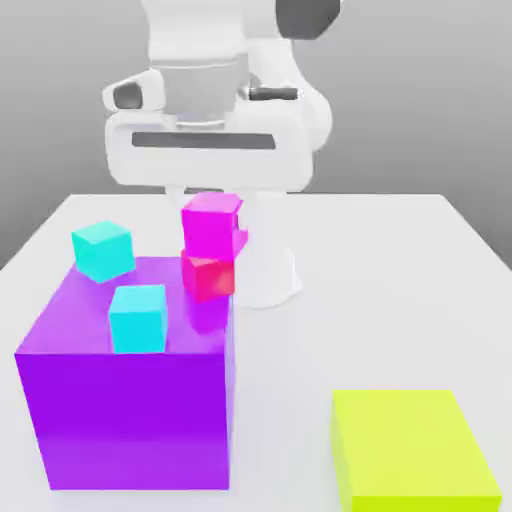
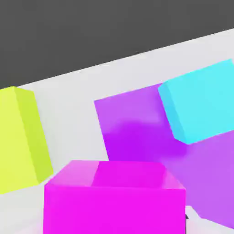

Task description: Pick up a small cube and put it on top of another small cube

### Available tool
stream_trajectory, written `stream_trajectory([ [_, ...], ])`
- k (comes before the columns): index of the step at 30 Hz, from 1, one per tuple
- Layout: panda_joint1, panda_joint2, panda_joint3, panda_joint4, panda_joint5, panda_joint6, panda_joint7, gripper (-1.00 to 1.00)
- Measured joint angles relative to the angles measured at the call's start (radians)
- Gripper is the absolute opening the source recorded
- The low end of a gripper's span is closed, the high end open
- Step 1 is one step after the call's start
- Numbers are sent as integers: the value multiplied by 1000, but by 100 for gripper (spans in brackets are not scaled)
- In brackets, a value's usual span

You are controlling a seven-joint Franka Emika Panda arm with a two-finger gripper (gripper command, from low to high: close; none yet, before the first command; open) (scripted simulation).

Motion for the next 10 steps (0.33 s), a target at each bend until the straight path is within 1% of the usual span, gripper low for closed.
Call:
stream_trajectory([
  [2,-16,-69,4,-26,-22,-43,-7,-100],
  [4,-26,-74,6,-71,-29,-3,-11,-100],
  [6,-31,-52,5,-124,-32,73,-14,-100],
  [7,-33,-40,5,-147,-32,107,-15,100],
  [10,-33,-40,5,-147,-32,107,-15,100],
])
